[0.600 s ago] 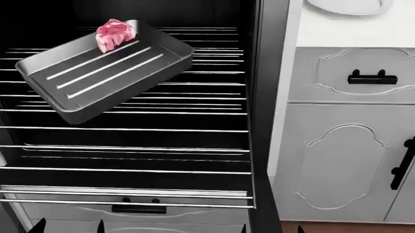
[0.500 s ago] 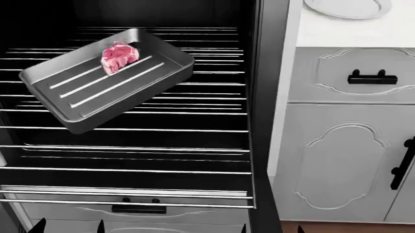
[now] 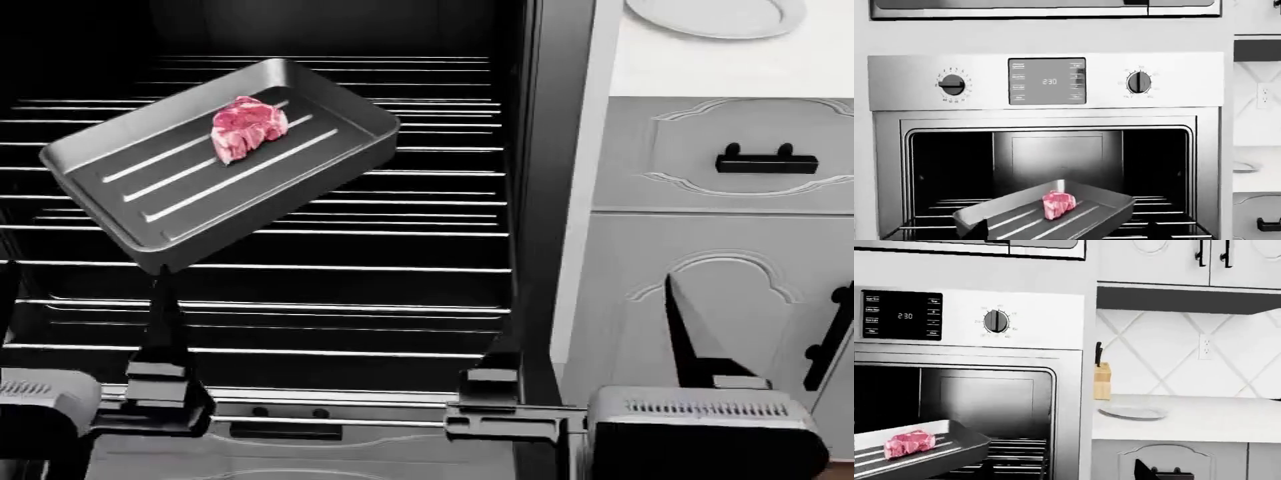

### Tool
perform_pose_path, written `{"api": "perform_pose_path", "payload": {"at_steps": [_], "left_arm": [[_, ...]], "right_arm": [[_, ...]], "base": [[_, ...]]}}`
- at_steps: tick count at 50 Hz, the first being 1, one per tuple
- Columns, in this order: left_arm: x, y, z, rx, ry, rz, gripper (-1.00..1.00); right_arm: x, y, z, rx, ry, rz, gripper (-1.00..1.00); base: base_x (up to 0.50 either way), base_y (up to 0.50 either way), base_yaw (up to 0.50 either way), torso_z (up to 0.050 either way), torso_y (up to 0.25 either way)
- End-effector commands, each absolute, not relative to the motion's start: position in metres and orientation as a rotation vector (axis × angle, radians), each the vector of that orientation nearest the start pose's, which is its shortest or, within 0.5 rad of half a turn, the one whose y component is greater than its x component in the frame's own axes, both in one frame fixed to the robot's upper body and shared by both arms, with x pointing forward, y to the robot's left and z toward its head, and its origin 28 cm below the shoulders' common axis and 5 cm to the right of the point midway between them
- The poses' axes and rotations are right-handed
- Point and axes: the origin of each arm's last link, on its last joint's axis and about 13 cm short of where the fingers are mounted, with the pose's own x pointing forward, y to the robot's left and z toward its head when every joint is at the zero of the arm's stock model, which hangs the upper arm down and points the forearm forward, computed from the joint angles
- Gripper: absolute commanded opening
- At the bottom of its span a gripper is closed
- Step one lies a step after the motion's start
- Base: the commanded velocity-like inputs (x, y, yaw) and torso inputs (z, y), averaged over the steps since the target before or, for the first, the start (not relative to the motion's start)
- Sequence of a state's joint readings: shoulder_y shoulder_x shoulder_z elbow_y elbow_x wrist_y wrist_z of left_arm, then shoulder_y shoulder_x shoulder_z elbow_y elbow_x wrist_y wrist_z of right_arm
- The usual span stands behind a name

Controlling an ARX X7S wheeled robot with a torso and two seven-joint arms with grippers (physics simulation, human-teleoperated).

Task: Pick the steak from the top rack in the oven and place it on the plate on the counter.

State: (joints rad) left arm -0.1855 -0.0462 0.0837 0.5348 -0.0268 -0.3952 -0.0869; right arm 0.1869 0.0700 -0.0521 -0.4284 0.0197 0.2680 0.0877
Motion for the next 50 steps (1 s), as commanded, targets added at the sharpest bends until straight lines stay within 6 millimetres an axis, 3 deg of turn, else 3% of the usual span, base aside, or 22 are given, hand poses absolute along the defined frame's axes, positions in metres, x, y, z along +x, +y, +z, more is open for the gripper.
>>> {"api": "perform_pose_path", "payload": {"at_steps": [1, 17, 50], "left_arm": [[0.216, 0.195, 0.241, 0.022, -0.593, -0.021, 1.0], [0.21, 0.192, 0.248, -0.001, -0.623, -0.022, 1.0], [0.208, 0.19, 0.247, -0.007, -0.622, -0.029, 1.0]], "right_arm": [[0.233, -0.099, 0.231, -0.006, -0.634, -0.021, 1.0], [0.23, -0.103, 0.238, -0.009, -0.667, -0.03, 1.0], [0.227, -0.102, 0.234, -0.004, -0.666, -0.017, 1.0]], "base": [[0.0, 0.0, 0.0, 0.0, 0.0], [0.0, 0.0, 0.0, 0.0, 0.0], [0.0, 0.5, 0.0, 0.0, 0.0]]}}
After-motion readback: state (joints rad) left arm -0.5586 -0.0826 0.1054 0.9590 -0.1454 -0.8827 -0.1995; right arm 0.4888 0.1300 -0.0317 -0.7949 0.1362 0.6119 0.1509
